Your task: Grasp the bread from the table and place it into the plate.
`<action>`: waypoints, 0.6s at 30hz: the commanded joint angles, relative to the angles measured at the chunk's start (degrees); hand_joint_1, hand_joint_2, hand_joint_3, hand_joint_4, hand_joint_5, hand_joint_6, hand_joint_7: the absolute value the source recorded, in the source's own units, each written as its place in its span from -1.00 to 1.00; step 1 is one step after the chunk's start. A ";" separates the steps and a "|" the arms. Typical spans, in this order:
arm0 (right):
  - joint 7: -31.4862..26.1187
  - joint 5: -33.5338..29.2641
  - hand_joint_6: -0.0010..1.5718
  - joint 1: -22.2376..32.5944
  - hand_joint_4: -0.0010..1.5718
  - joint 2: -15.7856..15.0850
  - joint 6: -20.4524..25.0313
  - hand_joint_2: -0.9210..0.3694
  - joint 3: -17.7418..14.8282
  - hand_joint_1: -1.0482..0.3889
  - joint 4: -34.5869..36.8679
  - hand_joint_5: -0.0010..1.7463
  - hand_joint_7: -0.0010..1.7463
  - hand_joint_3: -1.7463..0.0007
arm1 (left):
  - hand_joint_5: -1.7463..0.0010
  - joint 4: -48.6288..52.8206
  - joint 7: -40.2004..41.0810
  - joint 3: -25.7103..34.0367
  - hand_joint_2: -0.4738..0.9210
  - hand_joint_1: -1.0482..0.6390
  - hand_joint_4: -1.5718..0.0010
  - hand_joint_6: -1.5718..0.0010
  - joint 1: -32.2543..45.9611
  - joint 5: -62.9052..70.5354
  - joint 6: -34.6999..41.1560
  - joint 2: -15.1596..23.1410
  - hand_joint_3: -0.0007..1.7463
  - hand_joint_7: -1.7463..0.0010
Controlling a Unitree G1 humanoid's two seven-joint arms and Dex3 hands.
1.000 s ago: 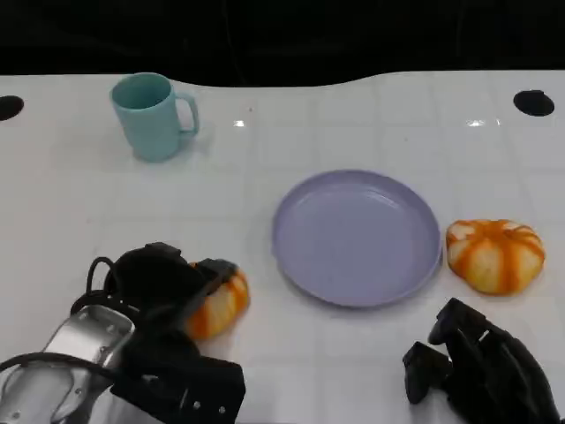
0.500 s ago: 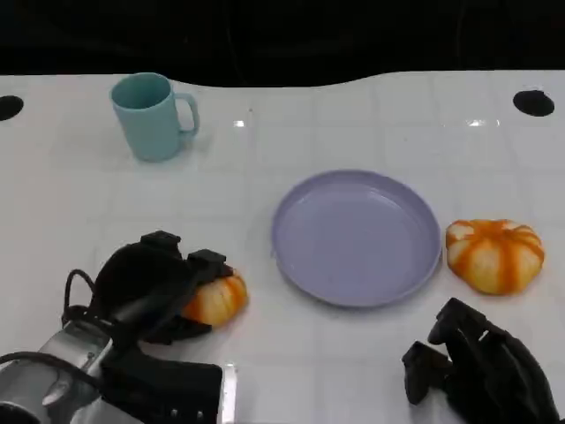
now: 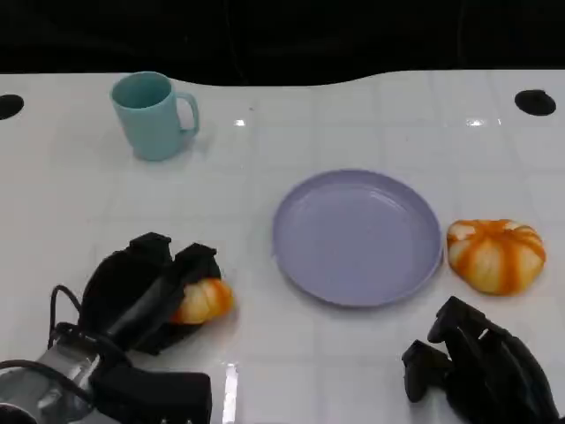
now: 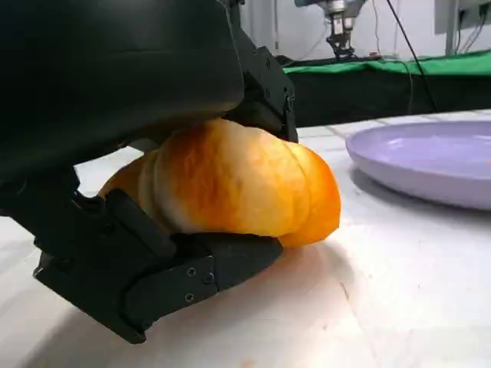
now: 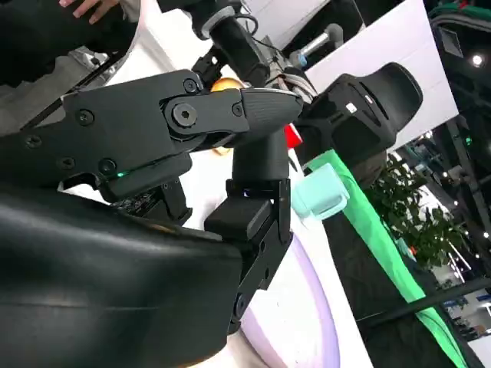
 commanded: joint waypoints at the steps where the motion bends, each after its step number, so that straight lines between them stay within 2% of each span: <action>1: 0.59 0.64 -0.11 -0.57 -0.01 -0.70 -0.55 -1.00 -0.49 -0.32 0.91 0.92 0.59 0.74 | -1.00 -5.58 -4.07 5.99 0.30 -0.02 -0.06 0.12 2.09 -9.76 -2.66 -0.51 0.56 -1.00; 5: 0.69 0.59 -0.11 -0.68 0.00 -0.70 -0.44 -1.00 -0.51 -0.32 1.18 0.93 0.59 0.75 | -1.00 -13.88 -13.32 11.26 0.21 -0.03 -0.09 0.13 5.28 -21.26 -2.80 -3.19 0.69 -1.00; 9: 0.43 0.11 -0.11 -0.86 0.00 -0.67 -1.16 -1.00 -0.45 -0.34 1.76 0.92 0.59 0.75 | -1.00 -21.77 -18.03 13.73 0.15 0.01 -0.10 0.11 6.89 -24.43 -0.02 -5.18 0.78 -1.00; 13: 0.17 -0.08 -0.10 -0.92 0.01 -0.57 -1.15 -1.00 -0.23 -0.35 1.91 0.91 0.60 0.76 | -1.00 -26.67 -19.47 14.18 0.11 0.01 -0.12 0.11 5.96 -23.05 2.56 -6.74 0.74 -1.00; 18: 0.28 -0.03 -0.10 -1.23 0.01 -0.48 -1.35 -1.00 -0.12 -0.33 2.30 0.92 0.61 0.74 | -1.00 -25.69 -21.30 13.04 0.09 0.03 -0.13 0.11 2.34 -21.60 2.05 -8.14 0.68 -1.00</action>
